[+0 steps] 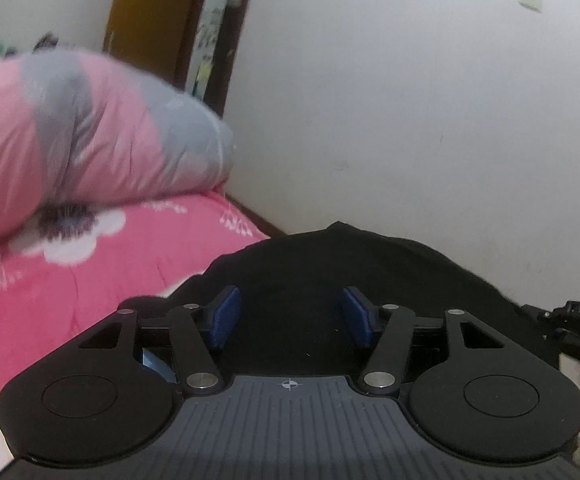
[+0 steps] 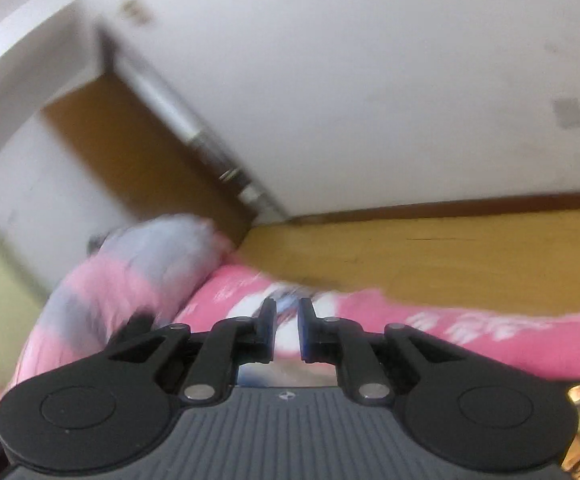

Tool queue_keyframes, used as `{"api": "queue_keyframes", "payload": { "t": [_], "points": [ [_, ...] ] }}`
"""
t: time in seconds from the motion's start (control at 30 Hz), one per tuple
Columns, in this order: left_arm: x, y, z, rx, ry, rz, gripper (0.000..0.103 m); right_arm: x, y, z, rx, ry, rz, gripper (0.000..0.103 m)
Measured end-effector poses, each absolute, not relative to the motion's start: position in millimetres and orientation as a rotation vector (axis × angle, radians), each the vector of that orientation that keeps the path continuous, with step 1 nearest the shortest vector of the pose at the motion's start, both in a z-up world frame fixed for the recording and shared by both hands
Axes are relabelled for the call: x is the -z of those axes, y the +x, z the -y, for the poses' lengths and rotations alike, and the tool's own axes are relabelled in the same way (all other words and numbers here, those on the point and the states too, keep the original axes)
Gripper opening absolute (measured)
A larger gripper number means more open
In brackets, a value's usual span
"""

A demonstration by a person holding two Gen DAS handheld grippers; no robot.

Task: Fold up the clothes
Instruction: 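Lower the shirt onto the folded clothes stack and open both grippers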

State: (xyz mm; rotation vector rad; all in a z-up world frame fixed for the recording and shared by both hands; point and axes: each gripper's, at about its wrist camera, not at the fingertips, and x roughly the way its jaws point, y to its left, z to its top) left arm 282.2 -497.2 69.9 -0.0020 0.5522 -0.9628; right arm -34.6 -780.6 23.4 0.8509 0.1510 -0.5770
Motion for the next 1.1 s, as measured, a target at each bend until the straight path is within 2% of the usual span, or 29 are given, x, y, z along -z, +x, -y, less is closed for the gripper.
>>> {"api": "queue_keyframes", "payload": {
  "t": [0.1, 0.17, 0.3, 0.4, 0.57, 0.67, 0.77, 0.83, 0.9, 0.93, 1.0, 1.03, 1.07, 1.1],
  "points": [
    [-72, 281, 499, 0.943, 0.006, -0.536, 0.058, -50, -28, 775, 0.516, 0.777, -0.101, 0.012],
    [-71, 282, 504, 0.927, 0.016, -0.527, 0.058, -78, -1, 760, 0.386, 0.658, -0.141, 0.012],
    [-64, 292, 514, 0.894, 0.001, -0.563, 0.060, -102, 88, 743, 0.131, 0.547, -0.398, 0.013],
    [-61, 297, 516, 0.868, -0.004, -0.578, 0.064, -90, 145, 762, 0.125, 0.622, -0.584, 0.011],
    [-64, 302, 511, 0.844, -0.038, -0.593, 0.068, -74, 121, 810, 0.578, 0.844, -0.533, 0.014],
    [-77, 302, 497, 0.799, -0.078, -0.590, 0.068, -76, 85, 809, 0.551, 0.986, -0.406, 0.014],
    [-99, 294, 470, 0.775, -0.108, -0.560, 0.068, -94, 55, 783, 0.475, 0.990, -0.342, 0.014],
    [-118, 282, 444, 0.780, -0.122, -0.532, 0.068, -111, 27, 753, 0.354, 0.983, -0.287, 0.021],
    [-140, 260, 411, 0.803, -0.117, -0.504, 0.068, -126, -5, 715, 0.221, 0.975, -0.229, 0.046],
    [-151, 248, 393, 0.817, -0.113, -0.488, 0.069, -132, -23, 693, 0.150, 0.970, -0.197, 0.047],
    [-174, 214, 353, 0.855, -0.091, -0.444, 0.077, -140, -63, 647, 0.026, 0.952, -0.117, 0.050],
    [-185, 195, 333, 0.871, -0.078, -0.417, 0.089, -141, -82, 626, 0.017, 0.932, -0.087, 0.053],
    [-195, 177, 315, 0.881, -0.063, -0.388, 0.099, -142, -102, 604, 0.008, 0.911, -0.057, 0.061],
    [-203, 159, 298, 0.885, -0.050, -0.352, 0.102, -143, -121, 582, -0.001, 0.890, -0.026, 0.065]
  ]
}}
